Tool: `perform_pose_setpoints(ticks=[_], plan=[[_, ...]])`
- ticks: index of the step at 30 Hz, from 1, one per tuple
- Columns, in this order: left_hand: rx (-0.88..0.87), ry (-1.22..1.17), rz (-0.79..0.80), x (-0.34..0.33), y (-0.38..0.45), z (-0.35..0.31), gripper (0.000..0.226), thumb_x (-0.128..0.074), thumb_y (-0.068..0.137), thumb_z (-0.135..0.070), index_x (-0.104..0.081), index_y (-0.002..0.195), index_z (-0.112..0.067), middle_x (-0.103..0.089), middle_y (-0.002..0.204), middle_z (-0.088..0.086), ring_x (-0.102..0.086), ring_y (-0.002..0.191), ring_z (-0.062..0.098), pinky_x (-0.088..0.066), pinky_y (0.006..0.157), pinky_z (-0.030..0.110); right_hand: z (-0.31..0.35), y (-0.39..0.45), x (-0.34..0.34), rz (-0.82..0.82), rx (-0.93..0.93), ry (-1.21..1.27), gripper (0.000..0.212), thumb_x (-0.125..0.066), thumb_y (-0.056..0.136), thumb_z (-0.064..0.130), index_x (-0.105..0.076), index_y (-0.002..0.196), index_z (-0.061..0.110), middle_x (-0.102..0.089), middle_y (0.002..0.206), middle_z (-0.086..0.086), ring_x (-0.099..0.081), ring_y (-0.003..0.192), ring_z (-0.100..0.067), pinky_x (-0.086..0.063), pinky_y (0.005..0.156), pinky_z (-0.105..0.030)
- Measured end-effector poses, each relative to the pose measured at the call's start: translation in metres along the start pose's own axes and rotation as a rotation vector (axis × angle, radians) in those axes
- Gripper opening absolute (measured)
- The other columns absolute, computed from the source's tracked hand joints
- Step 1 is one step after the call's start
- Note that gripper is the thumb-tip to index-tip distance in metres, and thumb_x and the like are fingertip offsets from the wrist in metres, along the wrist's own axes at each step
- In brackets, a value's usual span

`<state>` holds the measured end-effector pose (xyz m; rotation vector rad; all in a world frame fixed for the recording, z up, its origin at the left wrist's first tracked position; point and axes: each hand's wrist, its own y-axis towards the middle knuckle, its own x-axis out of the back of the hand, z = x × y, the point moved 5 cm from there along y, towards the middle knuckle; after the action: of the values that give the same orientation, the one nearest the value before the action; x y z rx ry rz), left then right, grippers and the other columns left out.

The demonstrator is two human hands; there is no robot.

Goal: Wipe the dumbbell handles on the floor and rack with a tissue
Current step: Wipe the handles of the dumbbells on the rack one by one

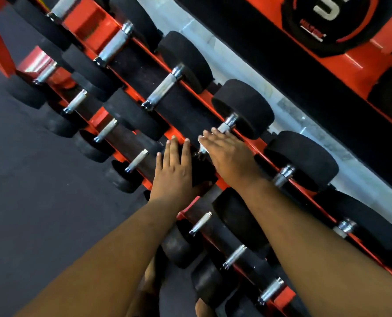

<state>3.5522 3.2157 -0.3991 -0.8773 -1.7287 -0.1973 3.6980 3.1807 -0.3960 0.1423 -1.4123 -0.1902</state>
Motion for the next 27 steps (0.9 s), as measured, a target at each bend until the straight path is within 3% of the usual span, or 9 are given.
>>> perform_pose_setpoints(ticks=[3,5,8,13,19,24,27], plan=[[-0.022,-0.042,0.036,0.001,0.013,0.006,0.13,-0.072,0.074,-0.067,0.011,0.16,-0.015,0.006,0.167,0.02,0.007,0.156,0.03,-0.001,0.127,0.045,0.006,0.0,-0.025,0.263,0.235,-0.2,0.05,-0.039,0.091,0.01,-0.06,0.136,0.012,-0.058,0.143,-0.009,-0.05,0.137,-0.027,-0.037,0.113,-0.055],[-0.023,-0.091,0.047,0.003,0.017,0.007,0.139,-0.074,0.069,-0.07,0.017,0.158,-0.014,0.007,0.167,0.022,0.009,0.156,0.03,0.0,0.127,0.043,0.0,-0.013,-0.03,0.446,0.335,-0.366,0.06,-0.04,0.092,0.017,-0.04,0.152,0.011,-0.038,0.159,-0.007,-0.029,0.15,-0.025,-0.023,0.12,-0.058],[-0.009,-0.148,0.088,0.004,0.021,0.008,0.15,-0.08,0.064,-0.067,0.025,0.156,-0.013,0.013,0.166,0.022,0.014,0.155,0.03,0.003,0.127,0.042,-0.012,-0.024,-0.026,0.507,0.389,-0.455,0.068,-0.042,0.096,0.024,-0.019,0.159,0.011,-0.017,0.167,-0.008,-0.009,0.155,-0.026,-0.012,0.121,-0.062],[0.007,-0.161,0.068,0.004,0.02,0.008,0.146,-0.08,0.064,-0.067,0.018,0.158,-0.012,0.008,0.167,0.02,0.01,0.156,0.029,0.007,0.125,0.039,-0.009,0.003,-0.031,0.423,0.392,-0.327,0.056,-0.035,0.094,0.028,-0.053,0.145,0.013,-0.052,0.15,-0.005,-0.044,0.142,-0.024,-0.022,0.117,-0.063],[0.051,-0.254,0.112,0.002,0.024,0.013,0.145,-0.078,0.067,-0.068,0.021,0.157,-0.01,0.018,0.168,0.009,0.019,0.154,0.021,0.011,0.125,0.039,-0.017,-0.019,-0.022,0.335,0.396,-0.28,0.052,-0.044,0.101,0.032,-0.046,0.149,0.012,-0.041,0.157,-0.007,-0.03,0.149,-0.027,-0.023,0.116,-0.064],[0.111,-0.24,0.102,0.003,0.025,0.009,0.147,-0.081,0.065,-0.066,0.018,0.157,-0.007,0.018,0.168,0.011,0.019,0.154,0.022,0.009,0.126,0.039,-0.015,0.009,-0.039,0.278,0.326,-0.189,0.046,-0.04,0.097,0.029,-0.062,0.134,0.013,-0.063,0.133,-0.006,-0.055,0.129,-0.026,-0.017,0.117,-0.06],[0.148,-0.211,0.131,0.007,0.023,0.004,0.15,-0.084,0.063,-0.065,0.019,0.157,-0.007,0.027,0.164,0.017,0.023,0.153,0.027,0.005,0.126,0.043,-0.015,0.013,-0.045,0.289,0.315,-0.162,0.047,-0.039,0.095,0.028,-0.061,0.134,0.014,-0.063,0.129,-0.005,-0.056,0.126,-0.026,-0.014,0.118,-0.058]])
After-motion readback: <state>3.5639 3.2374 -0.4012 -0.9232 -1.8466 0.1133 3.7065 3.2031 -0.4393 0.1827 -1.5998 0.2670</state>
